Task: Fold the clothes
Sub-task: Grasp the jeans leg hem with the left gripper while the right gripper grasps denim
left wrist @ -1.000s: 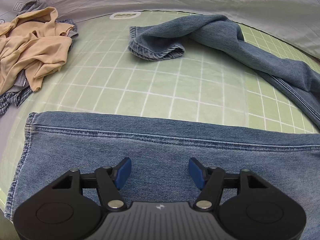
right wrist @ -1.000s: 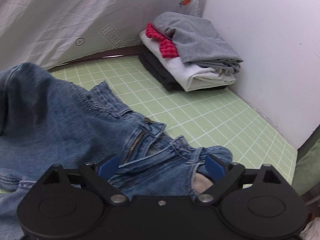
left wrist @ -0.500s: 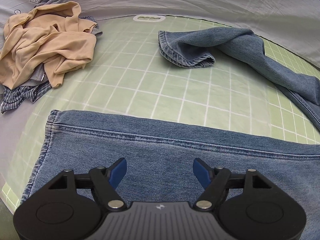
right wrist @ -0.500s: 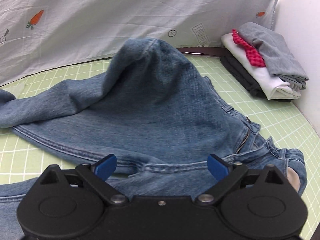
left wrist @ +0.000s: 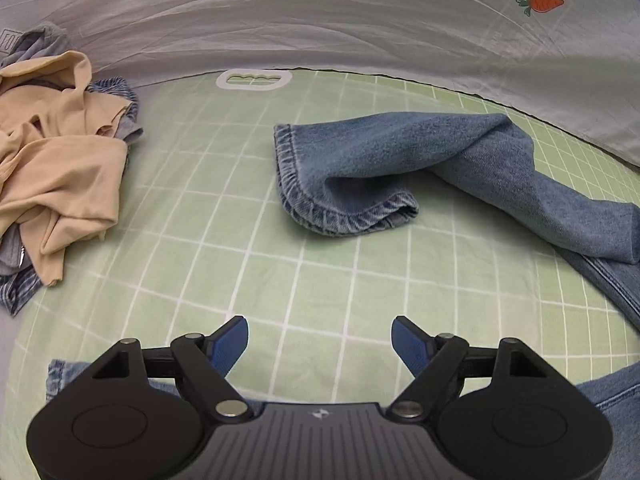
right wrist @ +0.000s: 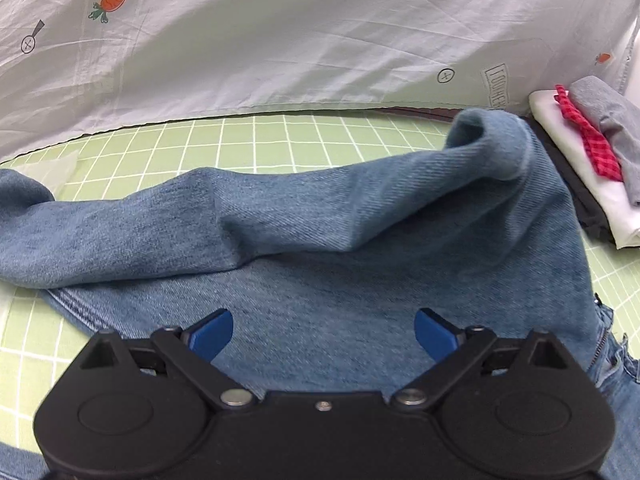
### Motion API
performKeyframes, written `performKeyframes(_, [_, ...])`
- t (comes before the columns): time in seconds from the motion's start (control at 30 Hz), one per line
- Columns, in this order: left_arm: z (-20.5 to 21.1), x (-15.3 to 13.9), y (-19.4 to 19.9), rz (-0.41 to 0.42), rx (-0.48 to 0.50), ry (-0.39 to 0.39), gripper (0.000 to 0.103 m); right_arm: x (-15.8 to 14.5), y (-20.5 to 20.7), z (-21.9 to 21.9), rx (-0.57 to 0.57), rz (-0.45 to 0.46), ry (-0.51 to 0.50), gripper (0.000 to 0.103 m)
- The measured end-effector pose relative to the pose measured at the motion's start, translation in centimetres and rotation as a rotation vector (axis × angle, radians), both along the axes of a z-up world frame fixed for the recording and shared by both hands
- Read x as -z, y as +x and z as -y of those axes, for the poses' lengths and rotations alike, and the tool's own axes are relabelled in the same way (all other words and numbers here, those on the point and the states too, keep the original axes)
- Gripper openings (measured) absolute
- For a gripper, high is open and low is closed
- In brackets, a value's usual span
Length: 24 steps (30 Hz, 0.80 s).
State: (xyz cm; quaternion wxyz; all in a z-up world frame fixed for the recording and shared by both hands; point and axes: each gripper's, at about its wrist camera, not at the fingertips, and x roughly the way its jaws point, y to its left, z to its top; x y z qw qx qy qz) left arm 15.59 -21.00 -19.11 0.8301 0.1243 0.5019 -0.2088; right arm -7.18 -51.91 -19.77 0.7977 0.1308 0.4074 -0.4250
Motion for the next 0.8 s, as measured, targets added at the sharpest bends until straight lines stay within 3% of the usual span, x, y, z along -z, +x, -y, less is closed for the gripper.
performKeyframes(0.3, [4.7,1.0,4.9,0.032,0.049,0.019,0.080,0.3,3.3,3.5,-0.069,-0.021,0.019,0.098])
performKeyframes(0.43, [7.3,-0.5,7.5,0.090,0.070,-0.014,0.080,-2.2,4.4,6.6,-0.132,0.102,0.096,0.098])
performKeyframes(0.6, [9.4,-3.4,10.8,0.204,0.035,-0.079,0.080,-5.5,4.2,11.0,0.041,0.341,0.093,0.098])
performKeyframes(0.7, [9.6,-4.3,11.5,0.225,-0.019,-0.122,0.080,-5.6,4.0,11.8,0.115,0.317,0.028,0.098])
performKeyframes(0.8, [8.6,-3.8,11.3,0.159,-0.075,-0.178,0.081,-4.6,3.6,10.6,0.076,0.279,0.035,0.098])
